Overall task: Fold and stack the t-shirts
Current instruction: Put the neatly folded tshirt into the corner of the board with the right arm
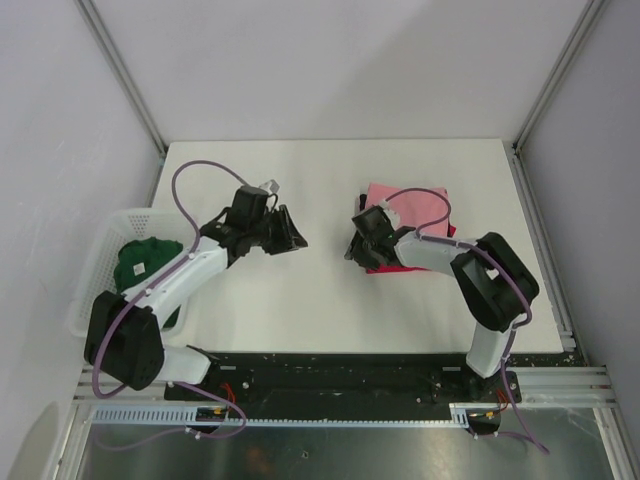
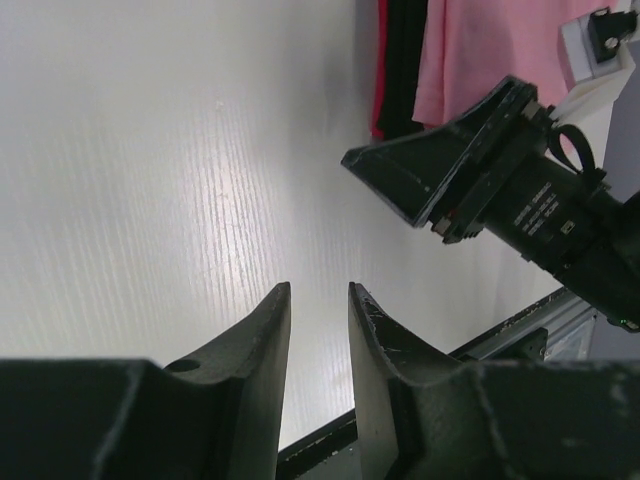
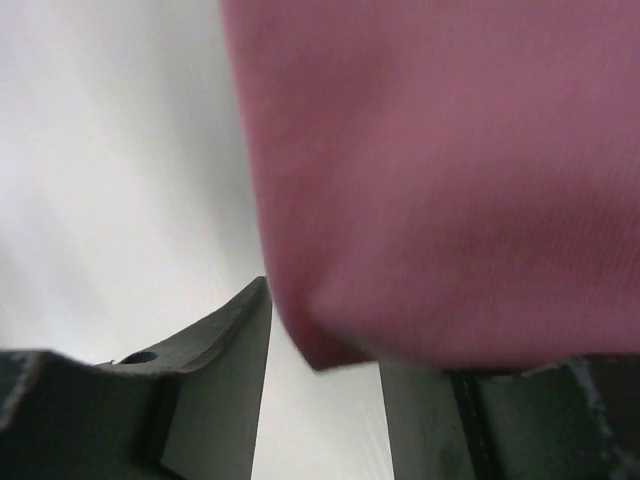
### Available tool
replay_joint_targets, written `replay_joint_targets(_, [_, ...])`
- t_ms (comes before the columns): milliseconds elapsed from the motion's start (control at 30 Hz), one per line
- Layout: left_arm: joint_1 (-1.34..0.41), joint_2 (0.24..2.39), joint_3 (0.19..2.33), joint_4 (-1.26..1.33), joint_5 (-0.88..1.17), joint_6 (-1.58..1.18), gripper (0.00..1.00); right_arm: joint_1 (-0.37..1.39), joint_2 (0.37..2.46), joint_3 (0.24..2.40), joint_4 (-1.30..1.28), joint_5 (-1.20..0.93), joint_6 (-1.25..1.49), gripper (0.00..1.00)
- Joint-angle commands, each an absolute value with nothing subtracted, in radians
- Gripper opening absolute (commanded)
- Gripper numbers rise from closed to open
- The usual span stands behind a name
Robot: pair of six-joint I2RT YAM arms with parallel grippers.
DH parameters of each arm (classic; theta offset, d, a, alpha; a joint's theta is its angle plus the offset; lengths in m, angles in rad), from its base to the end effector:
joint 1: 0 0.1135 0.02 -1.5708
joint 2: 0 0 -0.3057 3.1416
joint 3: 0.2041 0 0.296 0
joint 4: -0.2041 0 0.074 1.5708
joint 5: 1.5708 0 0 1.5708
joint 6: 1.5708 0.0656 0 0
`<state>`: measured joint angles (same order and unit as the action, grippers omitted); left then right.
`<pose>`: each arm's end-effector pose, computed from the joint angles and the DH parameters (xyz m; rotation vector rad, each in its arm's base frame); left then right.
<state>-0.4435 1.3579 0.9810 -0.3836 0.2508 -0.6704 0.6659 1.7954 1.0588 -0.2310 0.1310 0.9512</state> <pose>0.3061 -0.1635 0.2666 -0.1461 2.4550 -0.8195 0.3371 0.2539 0.1467 0.4213 2.5605 0.4662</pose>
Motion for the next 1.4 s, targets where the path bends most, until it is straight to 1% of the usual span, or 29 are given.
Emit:
replay_joint_targets(0, [-0.423, 1.312, 0.967, -0.37, 0.274, -0.636, 0.34, 0.632, 1.861, 1.049, -0.165, 0.209, 1.024, 0.49])
replay_joint_targets(200, [-0.406, 1.309, 0.96, -0.37, 0.28, -0.629, 0.34, 0.534, 1.872, 1.049, -0.172, 0.226, 1.005, 0.49])
replay_joint_targets(467, [-0.396, 1.332, 0.968, -0.37, 0.289, -0.626, 0.33, 0.335, 1.897, 1.05, -0.125, 0.134, 0.886, 0.48])
replay_joint_targets(767, [-0.393, 1.397, 1.01, -0.371, 0.301, -0.618, 0.32, 0.145, 1.972, 1.178, -0.18, 0.068, 0.711, 0.47])
replay_joint_targets(1067, [-0.391, 1.466, 1.049, -0.37, 0.31, -0.606, 0.32, 0.029, 2.08, 1.341, -0.28, 0.068, 0.592, 0.47])
replay_joint_targets(1367, [-0.39, 1.494, 1.065, -0.37, 0.313, -0.601, 0.31, -0.034, 2.098, 1.367, -0.325, 0.061, 0.558, 0.47])
